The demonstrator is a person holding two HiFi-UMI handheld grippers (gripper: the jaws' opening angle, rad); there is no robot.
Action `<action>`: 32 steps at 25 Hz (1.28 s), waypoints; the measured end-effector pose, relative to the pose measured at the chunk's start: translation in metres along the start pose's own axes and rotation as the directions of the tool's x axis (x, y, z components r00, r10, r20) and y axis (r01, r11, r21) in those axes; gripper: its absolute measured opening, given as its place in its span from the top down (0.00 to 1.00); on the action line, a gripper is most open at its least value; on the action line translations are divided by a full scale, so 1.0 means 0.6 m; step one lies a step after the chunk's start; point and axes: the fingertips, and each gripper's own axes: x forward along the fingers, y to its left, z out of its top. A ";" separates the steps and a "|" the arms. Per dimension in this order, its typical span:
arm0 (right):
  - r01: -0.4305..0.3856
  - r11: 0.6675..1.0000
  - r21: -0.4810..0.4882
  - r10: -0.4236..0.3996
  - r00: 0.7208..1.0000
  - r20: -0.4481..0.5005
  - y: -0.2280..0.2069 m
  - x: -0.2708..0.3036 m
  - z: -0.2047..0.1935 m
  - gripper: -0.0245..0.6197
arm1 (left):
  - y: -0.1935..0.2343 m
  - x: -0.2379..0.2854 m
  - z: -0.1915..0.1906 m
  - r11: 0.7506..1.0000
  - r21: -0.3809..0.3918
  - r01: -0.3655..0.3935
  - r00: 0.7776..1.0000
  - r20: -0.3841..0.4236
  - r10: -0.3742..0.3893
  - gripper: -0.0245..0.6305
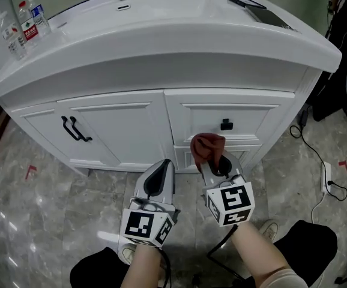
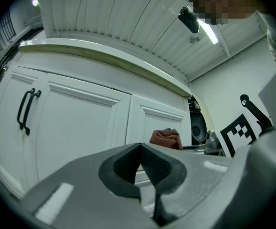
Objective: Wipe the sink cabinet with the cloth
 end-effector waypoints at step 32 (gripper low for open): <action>0.105 0.973 0.206 -0.107 0.994 -0.004 -0.174 -0.032 -0.011 0.83 | -0.090 0.081 -0.052 0.989 -0.045 0.140 0.989 -0.033 -0.142 0.96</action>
